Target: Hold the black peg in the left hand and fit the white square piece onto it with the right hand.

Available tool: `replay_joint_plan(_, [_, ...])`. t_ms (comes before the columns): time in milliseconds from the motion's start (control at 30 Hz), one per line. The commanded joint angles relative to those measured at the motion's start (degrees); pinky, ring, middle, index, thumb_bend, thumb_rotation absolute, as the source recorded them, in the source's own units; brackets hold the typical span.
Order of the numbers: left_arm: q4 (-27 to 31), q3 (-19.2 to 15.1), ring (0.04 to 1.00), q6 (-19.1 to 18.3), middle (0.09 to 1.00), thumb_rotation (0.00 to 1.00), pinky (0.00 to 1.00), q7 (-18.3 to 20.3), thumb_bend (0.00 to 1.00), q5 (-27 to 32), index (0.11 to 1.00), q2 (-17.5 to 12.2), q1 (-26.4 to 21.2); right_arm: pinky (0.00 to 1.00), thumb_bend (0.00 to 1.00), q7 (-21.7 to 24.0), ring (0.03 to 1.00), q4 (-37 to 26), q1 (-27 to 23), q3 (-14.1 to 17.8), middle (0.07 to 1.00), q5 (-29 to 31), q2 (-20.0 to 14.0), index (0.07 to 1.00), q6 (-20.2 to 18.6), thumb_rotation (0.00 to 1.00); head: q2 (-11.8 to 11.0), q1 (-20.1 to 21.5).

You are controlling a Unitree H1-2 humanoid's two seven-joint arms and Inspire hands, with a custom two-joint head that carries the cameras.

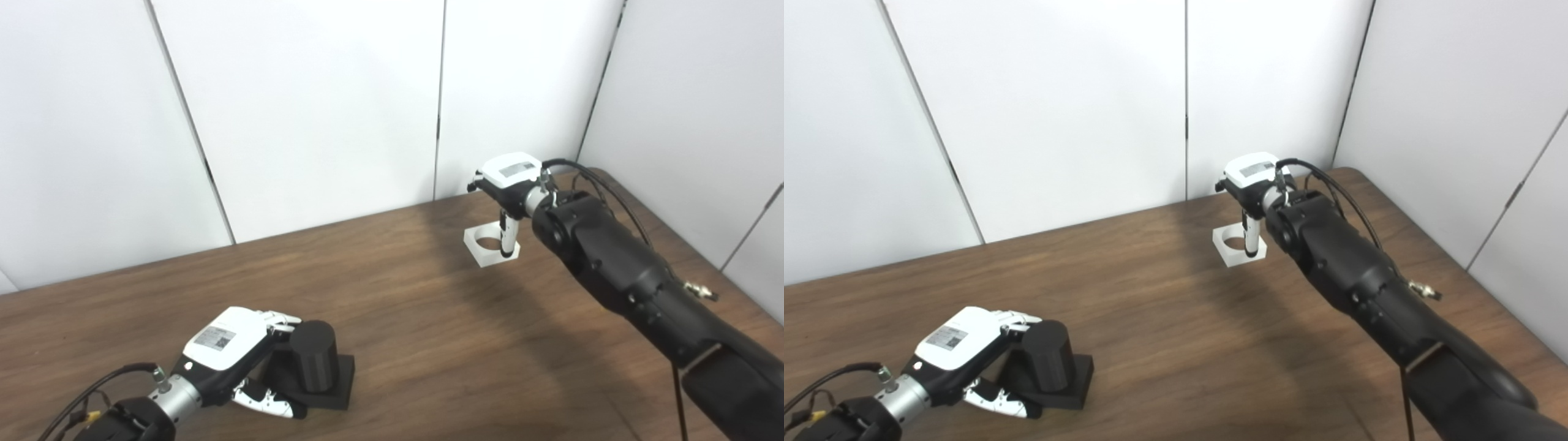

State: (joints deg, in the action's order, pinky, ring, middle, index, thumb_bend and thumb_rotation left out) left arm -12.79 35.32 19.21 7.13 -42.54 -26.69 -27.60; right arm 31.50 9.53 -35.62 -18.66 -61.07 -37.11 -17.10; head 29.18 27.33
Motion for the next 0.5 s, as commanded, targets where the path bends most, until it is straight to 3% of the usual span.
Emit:
replay_joint_plan(0, [-2.0, 2.1, 0.818, 1.5, 0.817, 0.06, 0.76, 3.4, 0.52, -3.9, 0.489, -2.2, 2.6, 0.91, 0.88, -0.4, 0.961, -0.1, -3.8, 0.3, 0.953, -0.7, -1.6, 0.854, 0.3, 0.1, 0.2, -0.1])
replay_joint_plan(467, [-0.4, 1.2, 0.823, 0.9, 0.813, 0.06, 0.76, 4.7, 0.52, -3.2, 0.489, -2.2, 3.2, 0.88, 0.87, -0.7, 0.929, 5.5, -3.4, -1.8, 0.94, 0.5, -0.9, 0.848, 0.2, 0.12, 0.9, -0.7])
